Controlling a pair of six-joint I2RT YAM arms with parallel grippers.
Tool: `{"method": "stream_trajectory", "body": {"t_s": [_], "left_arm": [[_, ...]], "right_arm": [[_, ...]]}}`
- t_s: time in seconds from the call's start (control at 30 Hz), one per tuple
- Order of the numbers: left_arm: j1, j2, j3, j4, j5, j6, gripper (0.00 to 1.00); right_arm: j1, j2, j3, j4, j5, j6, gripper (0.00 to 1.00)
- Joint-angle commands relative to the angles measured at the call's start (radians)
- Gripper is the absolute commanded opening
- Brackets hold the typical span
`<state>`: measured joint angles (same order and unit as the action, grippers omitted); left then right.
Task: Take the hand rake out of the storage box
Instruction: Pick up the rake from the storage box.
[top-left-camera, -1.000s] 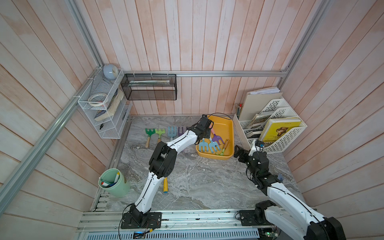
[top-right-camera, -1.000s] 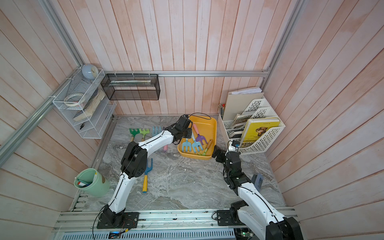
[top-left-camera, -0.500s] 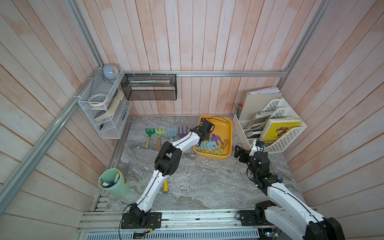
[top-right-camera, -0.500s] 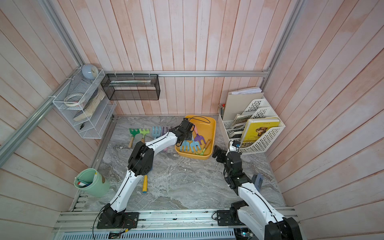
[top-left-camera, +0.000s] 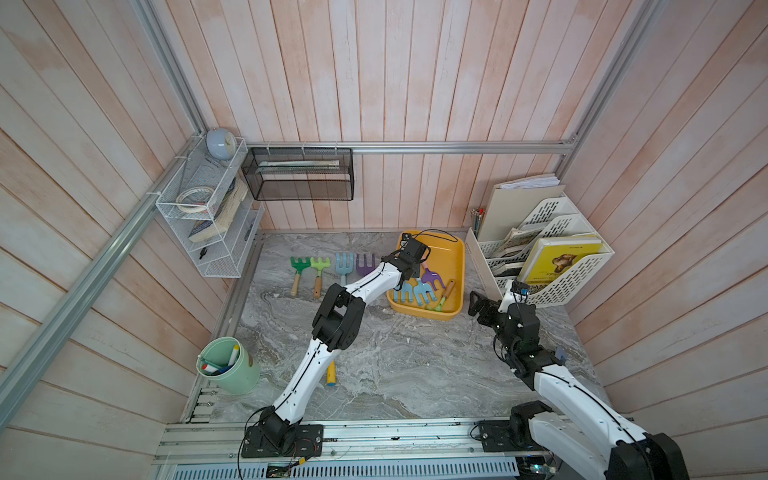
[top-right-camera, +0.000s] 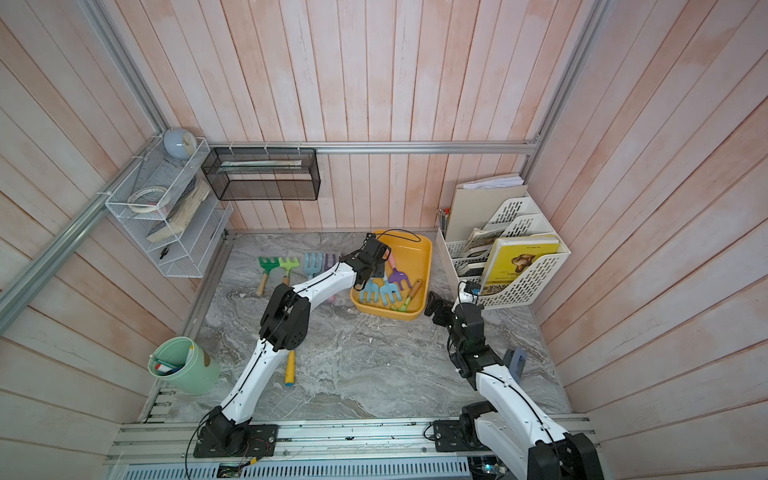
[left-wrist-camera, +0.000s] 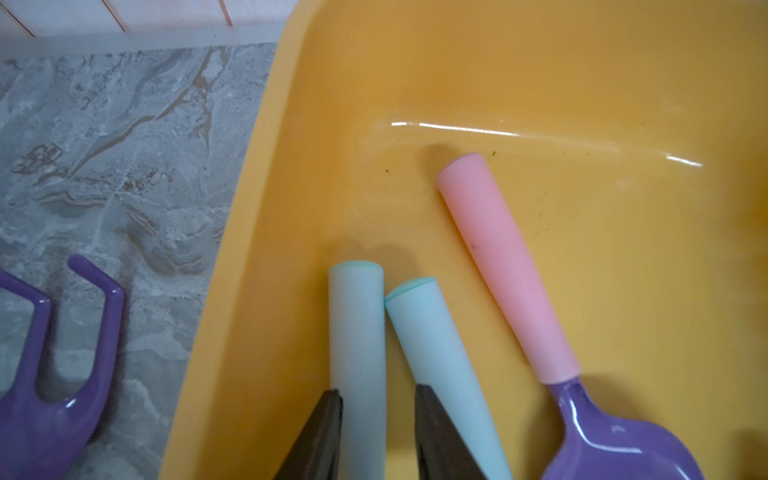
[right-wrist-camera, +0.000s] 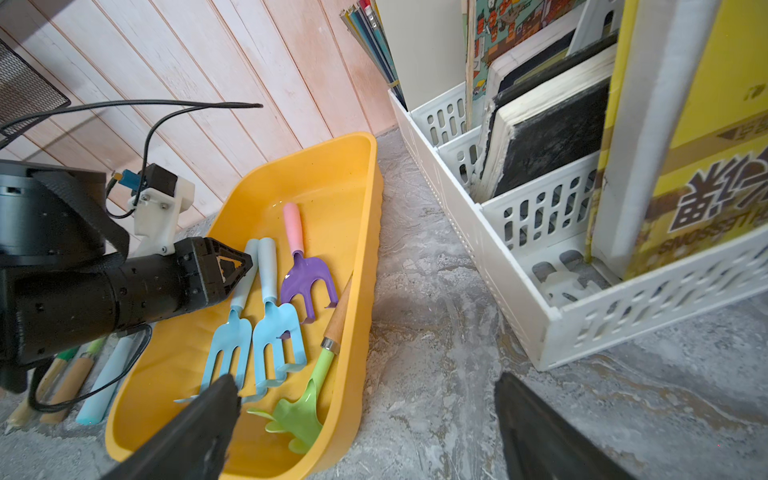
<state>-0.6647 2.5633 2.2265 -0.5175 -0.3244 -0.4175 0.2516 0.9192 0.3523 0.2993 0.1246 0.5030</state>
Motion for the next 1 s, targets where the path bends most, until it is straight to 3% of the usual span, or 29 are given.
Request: {"method": "stream_trajectory", "body": {"t_s": [0.0,0.5,0.63,0.8,0.97], "left_arm": [[-0.032,0.053,0.016,-0.069,-0.054,0.029,0.34],[-0.044,0.062,0.002,-0.081,-0.082,0.024,0.33],[-0.015,0.067,-0.012,-0.063,0.008,-0.006,0.35],[-0.019,0.07,-0.008,-0.064,0.006,0.018,0.35],[-0.041,0.078,0.001,-0.05,0.014,0.117,0.24]], "right_arm": [[-0.008,0.001,-0.013,0.023,-0.016,0.01,0.98],[-0.009,0.02,-0.016,0.035,-0.032,0.012,0.98],[-0.011,0.025,-0.015,0.037,-0.034,0.012,0.98],[-0.012,0.023,-0.017,0.04,-0.034,0.014,0.98],[-0.012,0.023,-0.019,0.041,-0.04,0.016,0.98]]}}
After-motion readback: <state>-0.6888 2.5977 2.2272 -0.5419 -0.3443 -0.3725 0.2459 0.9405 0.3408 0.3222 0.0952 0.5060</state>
